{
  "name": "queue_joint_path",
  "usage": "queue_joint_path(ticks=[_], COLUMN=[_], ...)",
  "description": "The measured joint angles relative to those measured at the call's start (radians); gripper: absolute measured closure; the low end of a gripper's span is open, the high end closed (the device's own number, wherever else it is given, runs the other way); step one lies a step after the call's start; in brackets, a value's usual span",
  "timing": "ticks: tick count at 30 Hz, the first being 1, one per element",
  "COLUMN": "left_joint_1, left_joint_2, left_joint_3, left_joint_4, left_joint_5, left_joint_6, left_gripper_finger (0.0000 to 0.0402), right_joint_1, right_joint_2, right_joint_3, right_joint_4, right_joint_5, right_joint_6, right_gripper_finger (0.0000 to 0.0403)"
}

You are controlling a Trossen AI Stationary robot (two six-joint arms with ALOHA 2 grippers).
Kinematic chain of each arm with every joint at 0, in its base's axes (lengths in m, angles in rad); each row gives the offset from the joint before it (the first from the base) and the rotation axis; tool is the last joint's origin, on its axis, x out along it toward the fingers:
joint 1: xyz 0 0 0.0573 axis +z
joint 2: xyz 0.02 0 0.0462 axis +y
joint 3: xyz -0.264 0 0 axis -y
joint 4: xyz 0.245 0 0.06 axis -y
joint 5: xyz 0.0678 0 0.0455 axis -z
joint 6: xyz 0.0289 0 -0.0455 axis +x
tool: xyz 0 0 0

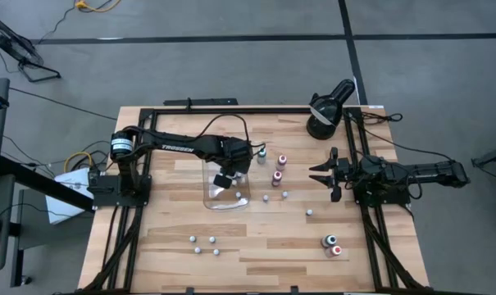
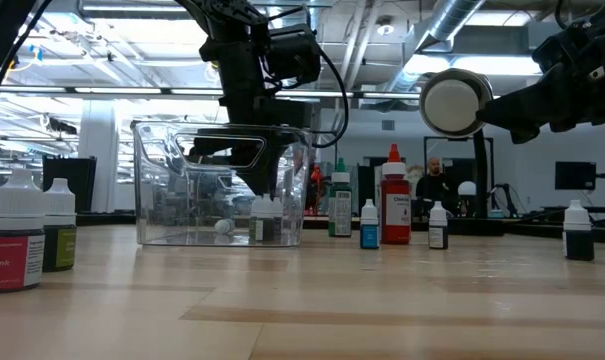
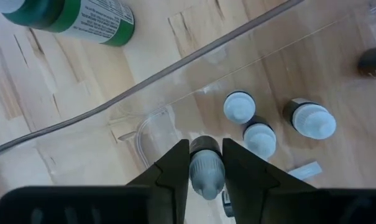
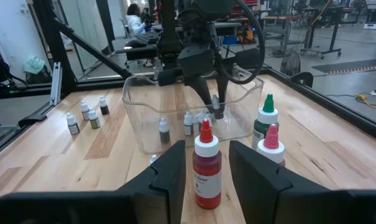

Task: Pick & Place food coloring
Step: Put the small black food coloring bottle into the transparent bin, then put the small brown food coloring bottle into the transparent bin

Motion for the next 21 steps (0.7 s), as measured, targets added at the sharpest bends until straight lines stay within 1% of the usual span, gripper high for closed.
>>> queue_joint_path(ticks=[8, 21], left_joint_1=[0.000, 0.000], left_joint_2=[0.000, 0.000], left_joint_3=[0.000, 0.000], left_joint_4=[0.000, 0.000], left_joint_5=[0.007, -0.003], left_joint_6=[-0.015, -0.015], left_gripper_finger=[0.0280, 0.0284], right_joint_1=[0.000, 0.000], right_joint_2=[0.000, 0.000], right_joint_3=[0.000, 0.000], right_joint_4=[0.000, 0.000], right_joint_5=[0.000, 0.000], right_joint_6=[0.000, 0.000], right_gripper_finger=[0.0290, 0.0290])
